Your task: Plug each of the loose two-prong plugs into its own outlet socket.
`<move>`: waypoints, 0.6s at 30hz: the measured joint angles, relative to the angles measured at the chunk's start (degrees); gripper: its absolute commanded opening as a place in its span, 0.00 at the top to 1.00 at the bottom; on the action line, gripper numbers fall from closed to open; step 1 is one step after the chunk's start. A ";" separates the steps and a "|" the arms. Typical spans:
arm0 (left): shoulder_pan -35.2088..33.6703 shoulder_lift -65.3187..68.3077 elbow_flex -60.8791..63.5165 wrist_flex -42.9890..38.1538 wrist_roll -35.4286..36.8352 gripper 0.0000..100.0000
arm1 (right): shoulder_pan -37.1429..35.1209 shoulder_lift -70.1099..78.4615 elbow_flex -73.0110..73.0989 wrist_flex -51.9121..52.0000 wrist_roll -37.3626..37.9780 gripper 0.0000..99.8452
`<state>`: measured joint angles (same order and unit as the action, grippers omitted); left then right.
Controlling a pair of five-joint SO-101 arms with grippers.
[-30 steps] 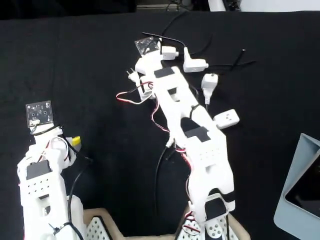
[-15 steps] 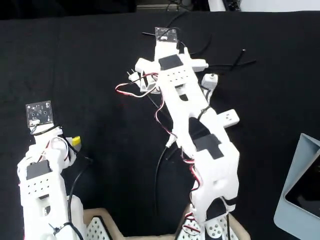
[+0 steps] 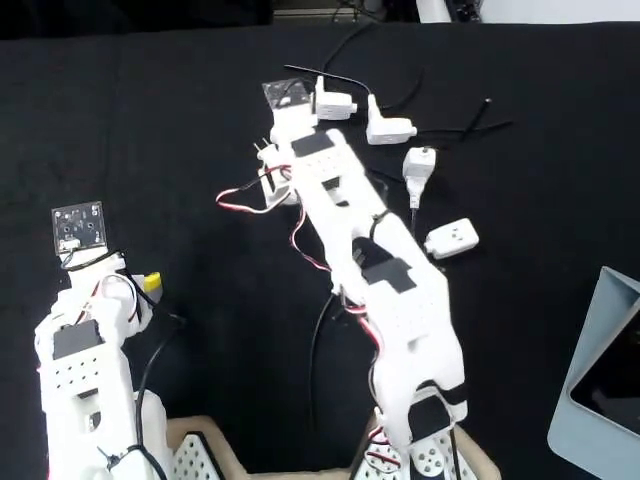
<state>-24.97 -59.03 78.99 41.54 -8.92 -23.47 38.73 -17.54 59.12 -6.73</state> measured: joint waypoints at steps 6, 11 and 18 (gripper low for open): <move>0.00 0.00 0.00 0.00 0.00 0.71 | 0.09 2.46 -0.26 -3.78 1.32 0.88; 0.00 0.00 0.00 0.00 0.00 0.71 | 0.35 4.57 -2.73 -2.73 1.41 0.99; 0.00 0.00 0.00 0.00 0.00 0.71 | 1.05 5.45 -6.24 2.73 1.05 0.99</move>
<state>-24.97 -59.03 78.99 41.54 -8.92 -22.42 44.18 -23.78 61.85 -5.67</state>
